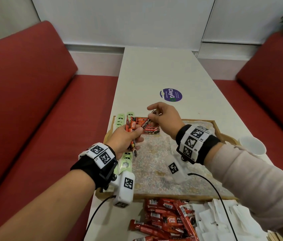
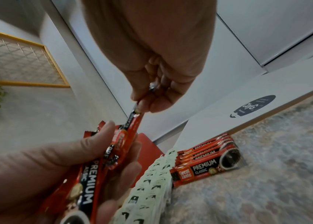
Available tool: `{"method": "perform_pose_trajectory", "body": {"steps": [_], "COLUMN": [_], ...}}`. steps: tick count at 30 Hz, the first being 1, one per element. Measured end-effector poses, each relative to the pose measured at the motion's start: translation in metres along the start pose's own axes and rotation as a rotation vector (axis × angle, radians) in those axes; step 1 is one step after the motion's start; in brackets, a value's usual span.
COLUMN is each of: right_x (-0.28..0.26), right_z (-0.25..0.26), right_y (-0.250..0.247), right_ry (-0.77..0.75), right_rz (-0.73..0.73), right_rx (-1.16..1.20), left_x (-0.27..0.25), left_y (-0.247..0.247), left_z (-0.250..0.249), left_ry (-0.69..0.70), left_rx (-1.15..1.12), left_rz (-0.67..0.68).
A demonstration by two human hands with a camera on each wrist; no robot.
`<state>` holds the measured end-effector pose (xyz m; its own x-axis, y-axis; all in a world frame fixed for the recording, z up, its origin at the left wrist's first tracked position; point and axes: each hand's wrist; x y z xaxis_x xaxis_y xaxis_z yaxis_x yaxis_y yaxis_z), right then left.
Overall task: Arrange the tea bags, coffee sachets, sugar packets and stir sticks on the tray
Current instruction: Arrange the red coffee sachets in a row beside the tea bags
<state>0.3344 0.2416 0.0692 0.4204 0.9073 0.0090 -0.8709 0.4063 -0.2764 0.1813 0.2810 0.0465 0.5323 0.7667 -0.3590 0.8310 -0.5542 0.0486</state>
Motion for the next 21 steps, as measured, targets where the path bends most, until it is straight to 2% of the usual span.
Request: {"method": "perform_pose_trajectory", "body": {"steps": [4,10,15,21], "right_x": [-0.002,-0.002,0.005,0.013], "right_z": [-0.005,-0.014,-0.027,-0.043], "right_y": [-0.009,-0.025,-0.024,-0.015], "right_ry": [0.038,0.092,0.143,0.202], "right_rz": [0.028,0.147,0.085,0.064], "right_rx": [-0.038,-0.408,-0.507,-0.634], "left_x": [0.005,0.011,0.015,0.016], "left_y": [-0.003,-0.008,-0.013,-0.017], "left_z": [-0.001,-0.003,-0.002,0.001], "left_ry": [0.059,0.099,0.100,0.087], "left_rx": [0.024,0.026,-0.002,-0.041], "left_rz": [-0.084,-0.182,-0.247,-0.249]}}
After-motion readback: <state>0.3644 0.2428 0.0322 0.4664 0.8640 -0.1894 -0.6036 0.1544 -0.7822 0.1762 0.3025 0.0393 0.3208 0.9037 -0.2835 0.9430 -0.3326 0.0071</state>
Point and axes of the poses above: each hand's wrist, its own x-axis towards the middle knuckle, its own y-axis out of the palm, z = x × y, and after that the axes turned 4 degrees about x, right-handed
